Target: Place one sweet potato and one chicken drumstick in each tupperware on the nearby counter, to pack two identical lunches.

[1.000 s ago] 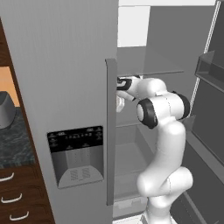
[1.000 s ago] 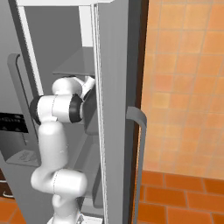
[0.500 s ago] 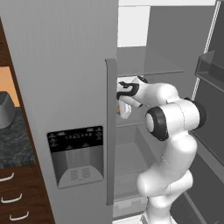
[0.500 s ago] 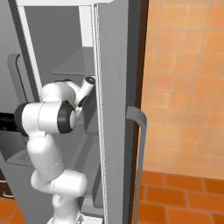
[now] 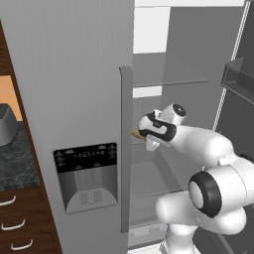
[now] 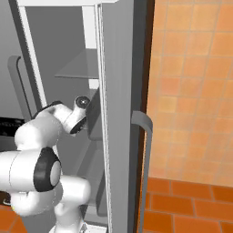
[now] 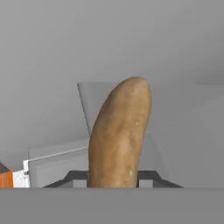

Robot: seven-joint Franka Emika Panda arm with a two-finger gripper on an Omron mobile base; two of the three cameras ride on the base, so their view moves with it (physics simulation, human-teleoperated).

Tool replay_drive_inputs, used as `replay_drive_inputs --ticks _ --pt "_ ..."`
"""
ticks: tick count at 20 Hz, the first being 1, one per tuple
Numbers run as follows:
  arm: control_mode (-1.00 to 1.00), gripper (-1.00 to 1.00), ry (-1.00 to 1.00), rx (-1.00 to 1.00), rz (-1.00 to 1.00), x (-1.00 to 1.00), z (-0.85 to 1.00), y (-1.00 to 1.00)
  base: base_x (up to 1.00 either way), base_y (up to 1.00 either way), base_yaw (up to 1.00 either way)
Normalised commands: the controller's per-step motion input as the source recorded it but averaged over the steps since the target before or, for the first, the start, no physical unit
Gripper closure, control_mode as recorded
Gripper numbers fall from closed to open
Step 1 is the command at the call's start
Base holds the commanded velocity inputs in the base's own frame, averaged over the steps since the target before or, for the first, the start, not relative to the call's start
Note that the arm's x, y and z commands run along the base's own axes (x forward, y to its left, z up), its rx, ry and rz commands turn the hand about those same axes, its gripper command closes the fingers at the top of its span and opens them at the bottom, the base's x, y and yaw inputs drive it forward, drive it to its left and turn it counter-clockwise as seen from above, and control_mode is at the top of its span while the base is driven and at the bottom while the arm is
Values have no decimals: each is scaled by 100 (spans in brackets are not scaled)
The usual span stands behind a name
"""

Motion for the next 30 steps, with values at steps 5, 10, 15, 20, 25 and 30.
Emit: replay_drive_inputs --ticks 5,10,15,20,25,30 --pt "-100 100 12 0 -38 -100 70 -37 0 0 0" --pt "-100 100 9 0 -39 -100 76 -43 0 0 0" --pt "-100 100 -3 0 -30 -100 96 -3 0 0 0" --pt "-100 100 -12 0 -15 -100 80 4 0 0 0" --pt "-100 100 -5 0 -11 -100 -1 0 0 0 0" --pt "100 100 0 0 -3 -40 -18 0 -60 17 0"
